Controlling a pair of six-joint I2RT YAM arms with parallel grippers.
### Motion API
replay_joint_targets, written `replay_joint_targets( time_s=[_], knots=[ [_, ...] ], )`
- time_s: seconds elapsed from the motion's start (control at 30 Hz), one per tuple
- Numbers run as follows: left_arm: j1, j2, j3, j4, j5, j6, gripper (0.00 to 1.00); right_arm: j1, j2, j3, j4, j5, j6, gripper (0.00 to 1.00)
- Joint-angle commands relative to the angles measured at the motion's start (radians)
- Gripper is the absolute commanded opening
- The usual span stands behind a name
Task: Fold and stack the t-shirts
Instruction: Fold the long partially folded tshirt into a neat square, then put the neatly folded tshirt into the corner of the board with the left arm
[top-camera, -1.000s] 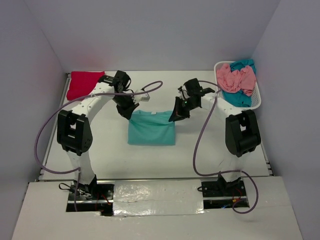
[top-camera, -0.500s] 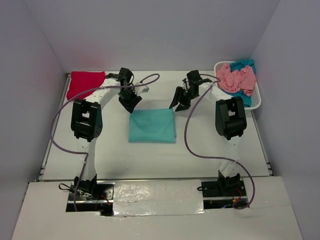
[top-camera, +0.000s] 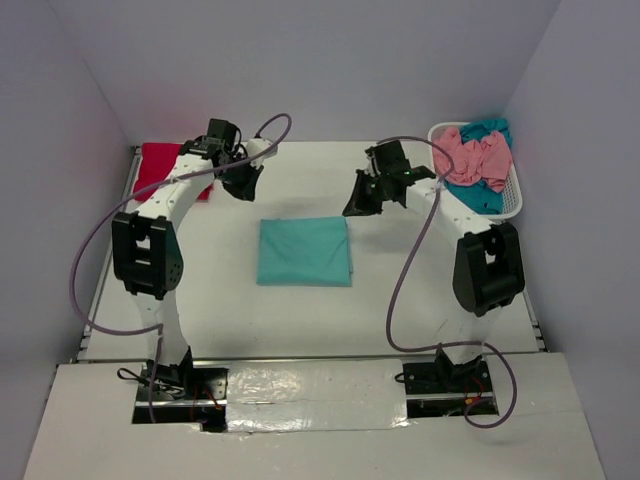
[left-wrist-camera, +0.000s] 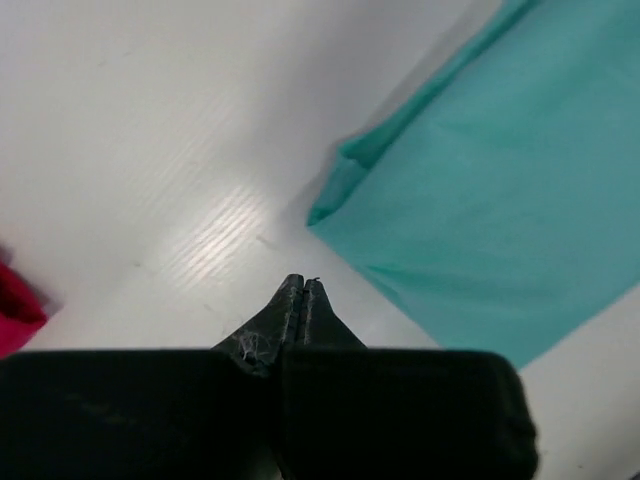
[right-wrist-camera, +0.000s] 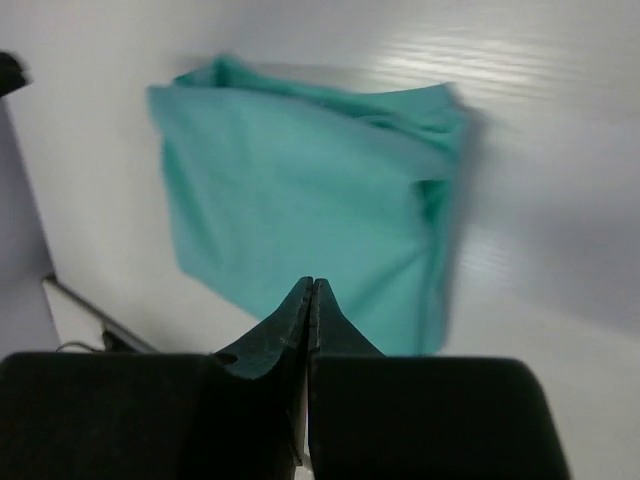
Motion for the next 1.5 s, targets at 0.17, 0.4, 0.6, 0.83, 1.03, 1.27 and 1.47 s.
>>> replay_joint_targets(
  time_s=[0.17, 0.4, 0.6, 0.83, 1.03, 1.27, 1.47],
  knots=[
    [-0.067, 0.104, -0.049, 0.013, 0.152, -0.080, 0.00, 0.065, 0.205, 0.024, 0.141, -0.075, 0.078, 0.00],
    [-0.057, 0.204, -0.055, 0.112, 0.029, -0.126, 0.00, -0.013, 0.291, 0.065, 0.212, -0.057, 0.129, 0.00],
    [-0.031, 0.268, 0.063, 0.106, 0.034, -0.140, 0.08, -0.036, 0.400, 0.163, 0.160, -0.061, 0.110, 0.00],
    [-0.028, 0.218, 0.203, 0.128, -0.052, -0.223, 0.26, -0.054, 0.342, 0.199, 0.098, -0.023, 0.057, 0.00],
    [0.081, 0.051, 0.275, 0.149, -0.033, -0.342, 0.46, -0.085, 0.174, 0.132, 0.032, 0.107, -0.008, 0.14],
    [0.019, -0.082, -0.114, 0.045, 0.081, -0.231, 0.62, -0.074, 0.022, -0.114, 0.104, 0.060, -0.008, 0.23],
    [0.017, -0.040, -0.285, 0.109, 0.055, -0.352, 0.85, -0.059, -0.057, -0.278, 0.162, 0.032, 0.018, 0.28]
  ],
)
